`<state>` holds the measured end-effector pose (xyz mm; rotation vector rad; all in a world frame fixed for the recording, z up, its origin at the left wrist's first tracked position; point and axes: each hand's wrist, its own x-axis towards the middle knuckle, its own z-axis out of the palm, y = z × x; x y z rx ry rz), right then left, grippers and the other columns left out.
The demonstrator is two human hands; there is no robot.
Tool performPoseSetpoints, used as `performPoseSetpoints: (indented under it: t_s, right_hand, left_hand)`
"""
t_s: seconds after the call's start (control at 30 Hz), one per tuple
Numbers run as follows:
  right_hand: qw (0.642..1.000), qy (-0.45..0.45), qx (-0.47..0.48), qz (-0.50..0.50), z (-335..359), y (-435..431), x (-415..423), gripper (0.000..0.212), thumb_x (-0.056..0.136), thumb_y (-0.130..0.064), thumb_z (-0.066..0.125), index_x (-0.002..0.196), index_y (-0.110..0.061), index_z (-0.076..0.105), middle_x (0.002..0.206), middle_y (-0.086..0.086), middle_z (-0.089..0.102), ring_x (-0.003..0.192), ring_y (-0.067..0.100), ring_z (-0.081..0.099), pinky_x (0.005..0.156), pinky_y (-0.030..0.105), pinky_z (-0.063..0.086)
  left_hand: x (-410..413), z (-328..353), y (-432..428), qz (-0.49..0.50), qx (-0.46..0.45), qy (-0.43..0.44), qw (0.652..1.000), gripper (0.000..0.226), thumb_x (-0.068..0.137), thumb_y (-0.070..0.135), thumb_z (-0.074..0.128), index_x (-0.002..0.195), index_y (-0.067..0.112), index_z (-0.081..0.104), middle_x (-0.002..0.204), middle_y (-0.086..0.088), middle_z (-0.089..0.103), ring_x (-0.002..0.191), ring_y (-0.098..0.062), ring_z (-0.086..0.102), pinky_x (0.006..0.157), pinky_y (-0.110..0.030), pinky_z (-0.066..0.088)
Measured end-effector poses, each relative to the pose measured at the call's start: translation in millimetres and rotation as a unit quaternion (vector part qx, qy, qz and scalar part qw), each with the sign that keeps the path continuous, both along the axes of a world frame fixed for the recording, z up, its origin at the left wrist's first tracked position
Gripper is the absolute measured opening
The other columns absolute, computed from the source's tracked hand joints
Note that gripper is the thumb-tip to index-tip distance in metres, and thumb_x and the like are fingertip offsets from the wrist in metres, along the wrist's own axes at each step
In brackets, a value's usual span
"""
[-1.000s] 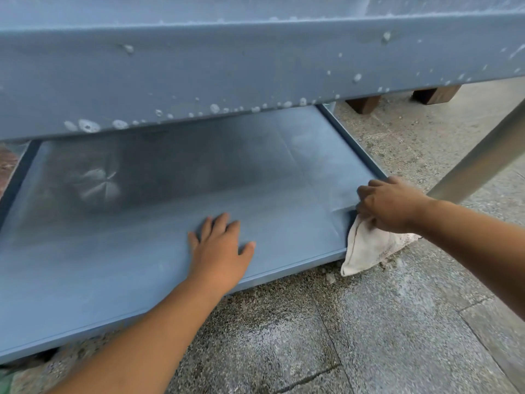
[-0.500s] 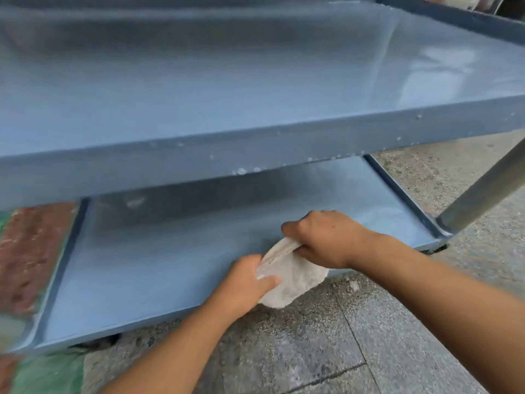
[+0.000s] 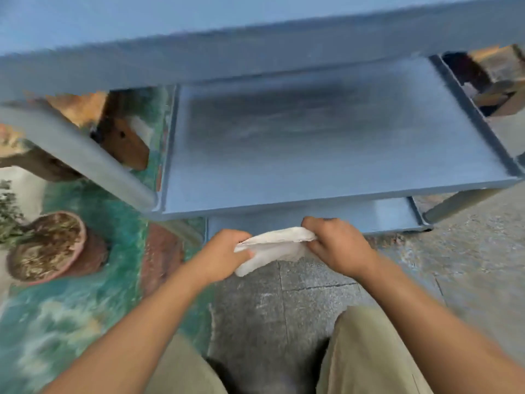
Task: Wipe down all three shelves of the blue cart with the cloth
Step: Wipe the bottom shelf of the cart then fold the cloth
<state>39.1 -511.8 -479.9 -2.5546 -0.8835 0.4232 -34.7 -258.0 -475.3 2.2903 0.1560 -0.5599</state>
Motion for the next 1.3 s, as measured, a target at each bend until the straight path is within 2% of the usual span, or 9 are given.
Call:
performPoseSetpoints:
  t_s: [0.2,0.3,0.4,0.5,0.77,0.87,1.03,1.13,1.3]
  right_hand:
    - [0.998,0.049,0.044,0.003,202.4,-15.3,-25.9,0.002,0.093,-0.02,0.058,0.091,-0.019,0.058,0.073,-0.009,0.054,0.074,0.026,0.056,0.061,0.037,0.04]
    - [0.996,0.063,0.061,0.016,294.6,-24.6,-25.8,0.002,0.092,-0.017,0.059,0.092,-0.018,0.061,0.069,-0.008,0.055,0.067,0.017,0.053,0.062,0.035,0.04]
    - [0.992,0.08,0.094,0.016,368.8,-34.1,-16.8,0.006,0.09,-0.018,0.061,0.09,-0.025,0.061,0.064,-0.008,0.055,0.064,0.008,0.051,0.055,0.018,0.036]
    - [0.983,0.095,0.156,0.03,410.2,-31.8,0.7,0.01,0.085,-0.022,0.064,0.083,-0.029,0.058,0.066,-0.01,0.053,0.06,0.005,0.046,0.053,0.017,0.034]
    - [0.961,0.128,0.233,0.081,460.7,41.0,53.4,0.007,0.079,-0.032,0.062,0.086,-0.031,0.06,0.072,-0.018,0.059,0.067,0.004,0.053,0.062,0.031,0.042]
    - [0.957,0.123,0.236,0.111,473.1,87.3,74.4,0.008,0.079,-0.03,0.063,0.087,-0.03,0.06,0.076,-0.019,0.061,0.072,0.004,0.055,0.065,0.03,0.042]
    - [0.953,0.124,0.229,0.152,486.2,175.9,111.5,0.017,0.085,-0.019,0.072,0.094,-0.029,0.062,0.092,-0.011,0.066,0.083,0.008,0.061,0.071,0.029,0.049]
    - [0.956,0.119,0.202,0.176,485.5,235.7,132.2,0.016,0.087,-0.016,0.073,0.097,-0.024,0.063,0.094,-0.005,0.066,0.085,0.014,0.062,0.075,0.035,0.051]
    - [0.962,0.103,0.127,0.22,477.3,339.8,155.1,0.011,0.088,-0.018,0.072,0.086,-0.019,0.061,0.082,-0.004,0.062,0.073,0.011,0.056,0.064,0.031,0.043]
  left_hand:
    - [-42.1,217.2,-9.8,0.005,-0.011,-0.025,1.0,0.007,0.095,0.016,0.064,0.095,0.016,0.071,0.081,0.015,0.065,0.069,0.018,0.055,0.062,-0.005,0.038]
    - [-48.8,311.2,-17.2,0.005,-0.02,-0.018,1.0,0.012,0.095,0.014,0.062,0.089,0.022,0.069,0.08,0.001,0.069,0.069,-0.001,0.058,0.069,-0.023,0.044]
    - [-49.8,386.9,-24.3,0.021,-0.031,-0.01,0.999,0.01,0.095,0.013,0.063,0.1,0.012,0.072,0.094,-0.011,0.072,0.08,-0.024,0.064,0.075,-0.036,0.049]
    - [-46.8,429.4,-27.7,0.059,-0.044,-0.077,0.994,0.014,0.094,0.018,0.067,0.097,0.005,0.071,0.092,-0.005,0.073,0.082,-0.02,0.065,0.072,-0.025,0.047]
    - [-41.2,475.6,-1.9,0.199,0.041,-0.175,0.963,0.033,0.09,0.042,0.068,0.091,0.009,0.068,0.087,-0.011,0.07,0.08,-0.023,0.065,0.072,-0.046,0.048]
    - [-41.2,482.2,31.2,0.211,0.071,-0.193,0.956,0.029,0.091,0.033,0.068,0.084,0.005,0.061,0.083,-0.019,0.063,0.072,-0.019,0.053,0.067,-0.042,0.042]
    - [-29.4,487.4,104.9,0.224,0.045,-0.166,0.959,0.024,0.091,0.017,0.067,0.098,-0.006,0.062,0.096,-0.027,0.065,0.077,-0.02,0.055,0.081,-0.051,0.048]
    - [-19.8,480.8,153.2,0.247,0.024,-0.132,0.96,0.019,0.089,0.018,0.07,0.097,0.002,0.065,0.097,-0.02,0.069,0.086,-0.034,0.065,0.081,-0.05,0.051]
    - [-8.6,463.6,221.4,0.304,-0.024,-0.118,0.945,0.01,0.085,0.016,0.074,0.084,0.025,0.068,0.083,0.006,0.071,0.078,-0.018,0.066,0.069,-0.03,0.053]
